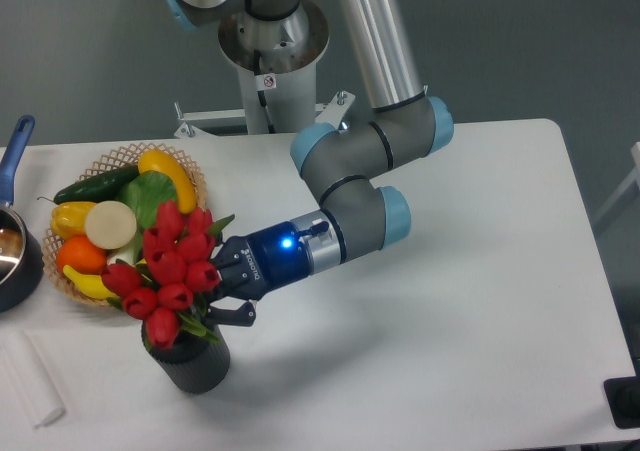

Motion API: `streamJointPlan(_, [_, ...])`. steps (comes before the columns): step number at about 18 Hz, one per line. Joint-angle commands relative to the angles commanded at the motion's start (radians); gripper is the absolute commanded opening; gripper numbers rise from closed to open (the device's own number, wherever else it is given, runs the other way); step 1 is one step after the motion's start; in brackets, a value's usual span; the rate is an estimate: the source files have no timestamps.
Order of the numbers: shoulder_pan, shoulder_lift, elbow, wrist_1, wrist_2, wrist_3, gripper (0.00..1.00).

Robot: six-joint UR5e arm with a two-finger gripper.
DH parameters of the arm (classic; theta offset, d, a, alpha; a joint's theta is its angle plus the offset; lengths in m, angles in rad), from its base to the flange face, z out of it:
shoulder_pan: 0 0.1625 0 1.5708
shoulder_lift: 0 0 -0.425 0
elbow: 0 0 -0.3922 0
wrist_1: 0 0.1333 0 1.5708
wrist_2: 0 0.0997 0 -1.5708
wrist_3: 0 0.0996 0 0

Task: Insert the flowers into the vase
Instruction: 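Lower the tulip stems into the vase opening, then open the gripper to release the tulips in the vase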

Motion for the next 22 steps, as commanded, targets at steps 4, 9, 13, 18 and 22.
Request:
streamJointPlan(4, [0.000, 0.000, -0.003, 0.000, 0.018, 0.000, 0.24])
streamJointPlan(9, [0.000, -0.009, -0.014, 0.000, 0.061, 0.000, 0.26])
streamJointPlan(13, [-0.005, -0.023, -0.015, 0.000, 0.064, 0.012, 0.26])
streamJointPlan(18, [-0.009, -0.028, -0.018, 0.000, 0.064, 0.014, 0.31])
streamJointPlan(22, [-0.009, -0.028, -0.018, 0.000, 0.064, 0.015, 0.40])
